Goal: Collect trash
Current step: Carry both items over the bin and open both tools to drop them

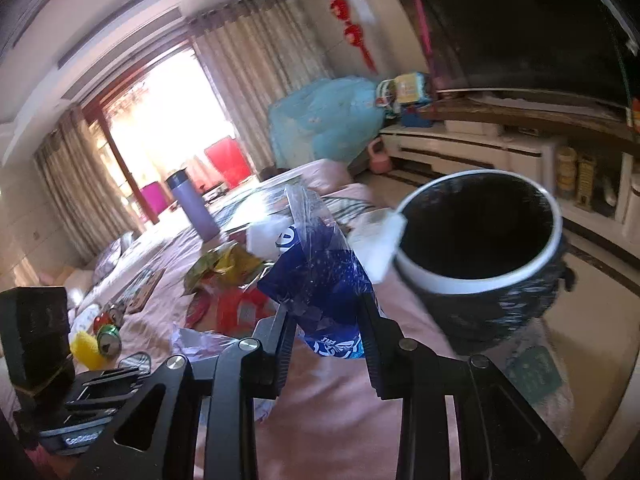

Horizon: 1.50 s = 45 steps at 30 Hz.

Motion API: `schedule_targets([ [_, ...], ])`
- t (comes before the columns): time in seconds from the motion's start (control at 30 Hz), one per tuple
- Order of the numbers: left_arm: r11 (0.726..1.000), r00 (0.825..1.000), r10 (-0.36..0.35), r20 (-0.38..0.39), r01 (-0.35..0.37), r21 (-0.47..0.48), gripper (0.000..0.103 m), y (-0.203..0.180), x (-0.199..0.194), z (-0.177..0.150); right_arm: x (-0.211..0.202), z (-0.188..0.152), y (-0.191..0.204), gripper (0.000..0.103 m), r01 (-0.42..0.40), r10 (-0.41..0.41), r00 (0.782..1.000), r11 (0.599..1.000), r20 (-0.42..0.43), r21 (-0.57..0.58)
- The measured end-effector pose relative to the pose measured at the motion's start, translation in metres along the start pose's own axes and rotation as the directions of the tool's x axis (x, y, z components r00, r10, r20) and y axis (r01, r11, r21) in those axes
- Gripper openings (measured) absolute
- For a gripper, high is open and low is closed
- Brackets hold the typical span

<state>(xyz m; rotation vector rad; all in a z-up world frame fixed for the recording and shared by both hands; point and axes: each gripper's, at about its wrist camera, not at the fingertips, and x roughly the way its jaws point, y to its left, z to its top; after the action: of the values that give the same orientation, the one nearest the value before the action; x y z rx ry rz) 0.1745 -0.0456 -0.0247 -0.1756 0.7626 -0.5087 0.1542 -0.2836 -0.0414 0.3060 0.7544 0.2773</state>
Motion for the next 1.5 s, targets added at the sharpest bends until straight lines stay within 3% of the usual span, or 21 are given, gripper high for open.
schedule_targets([
  [0.53, 0.997, 0.999, 0.025, 0.037, -0.028, 0.068, 0.009, -0.032, 0.078, 0.078, -0.006, 0.042, -0.078, 0.031, 0.104, -0.109, 0.993, 0.989, 0.048, 0.106],
  [1.13, 0.991, 0.997, 0.068, -0.043, -0.063, 0.118, 0.009, -0.06, 0.193, 0.138, 0.034, 0.076, -0.139, 0.034, 0.142, -0.137, 0.99, 0.976, -0.039, 0.167],
  [1.2, 0.99, 0.995, 0.081, -0.052, -0.074, 0.119, 0.015, -0.061, 0.202, 0.141, 0.037, 0.076, -0.142, 0.035, 0.145, -0.138, 0.989, 0.975, -0.05, 0.167],
  [1.3, 0.988, 0.993, 0.104, -0.049, -0.097, 0.118, 0.034, -0.062, 0.207, 0.144, 0.043, 0.078, -0.147, 0.041, 0.153, -0.143, 0.987, 0.974, -0.068, 0.165],
  [1.37, 0.988, 0.993, 0.111, -0.037, -0.107, 0.113, 0.06, -0.063, 0.203, 0.142, 0.042, 0.077, -0.147, 0.061, 0.151, -0.141, 0.988, 0.973, -0.07, 0.176],
  [1.43, 0.986, 0.992, 0.126, -0.019, -0.123, 0.112, 0.062, -0.062, 0.196, 0.137, 0.04, 0.078, -0.149, 0.073, 0.144, -0.135, 0.989, 0.972, -0.062, 0.187],
  [1.5, 0.987, 0.991, 0.129, -0.017, -0.127, 0.102, 0.062, -0.061, 0.187, 0.131, 0.036, 0.077, -0.148, 0.075, 0.135, -0.127, 0.991, 0.972, -0.052, 0.193],
])
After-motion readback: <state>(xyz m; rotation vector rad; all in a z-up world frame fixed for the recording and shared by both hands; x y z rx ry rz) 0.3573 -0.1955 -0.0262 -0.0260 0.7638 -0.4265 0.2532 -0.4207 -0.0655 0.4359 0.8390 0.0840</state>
